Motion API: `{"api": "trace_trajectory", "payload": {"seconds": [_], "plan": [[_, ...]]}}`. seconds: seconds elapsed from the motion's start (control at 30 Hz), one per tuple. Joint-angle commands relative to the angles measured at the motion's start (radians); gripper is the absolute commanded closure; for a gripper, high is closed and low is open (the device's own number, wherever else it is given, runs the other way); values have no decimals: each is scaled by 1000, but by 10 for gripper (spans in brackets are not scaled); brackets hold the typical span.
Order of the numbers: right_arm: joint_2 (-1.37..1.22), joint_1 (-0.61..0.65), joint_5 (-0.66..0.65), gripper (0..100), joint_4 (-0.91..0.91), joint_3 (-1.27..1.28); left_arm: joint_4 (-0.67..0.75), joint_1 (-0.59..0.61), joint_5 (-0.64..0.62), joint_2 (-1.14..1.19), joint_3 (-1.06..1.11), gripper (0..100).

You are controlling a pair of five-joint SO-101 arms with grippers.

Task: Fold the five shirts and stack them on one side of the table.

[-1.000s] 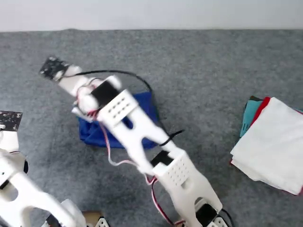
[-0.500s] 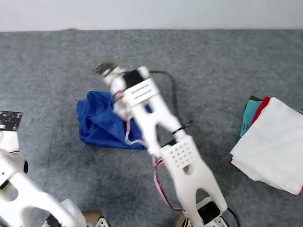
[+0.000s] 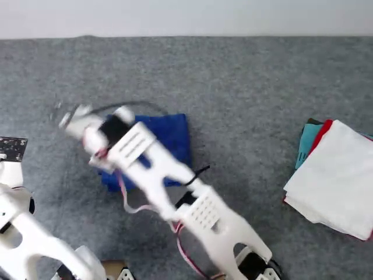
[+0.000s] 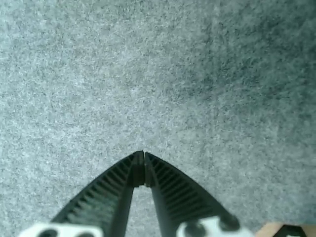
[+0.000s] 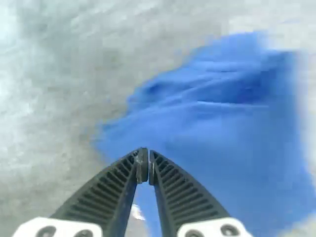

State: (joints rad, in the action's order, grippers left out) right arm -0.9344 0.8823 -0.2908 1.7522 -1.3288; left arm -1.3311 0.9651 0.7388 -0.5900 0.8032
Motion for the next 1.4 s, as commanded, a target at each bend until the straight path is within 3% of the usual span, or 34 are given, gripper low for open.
{"api": "trace_trajectory", "payload": {"seconds": [0.0, 0.2, 0.4, 0.5, 0.77, 0.93, 1.23, 1.37], "plan": [[77, -136, -40, 984, 21, -44, 18, -3, -8, -32, -5, 994], [-1, -173, -71, 985, -39, -20, 18, -5, -8, -32, -4, 994], [-174, -128, -78, 988, -371, -28, 14, -6, -8, -32, -4, 994], [-220, -76, -149, 988, -516, -29, 12, -5, -8, -32, -4, 994], [-213, 22, -233, 988, -730, -46, 18, -6, -8, -26, -4, 994], [-154, -8, -230, 988, -590, -196, 18, -3, -8, -29, -4, 994], [-120, -105, -227, 988, -110, -345, 18, -3, -8, -31, -4, 994], [-127, -102, -133, 988, 35, -345, 17, -3, -8, -31, -4, 994]]}}
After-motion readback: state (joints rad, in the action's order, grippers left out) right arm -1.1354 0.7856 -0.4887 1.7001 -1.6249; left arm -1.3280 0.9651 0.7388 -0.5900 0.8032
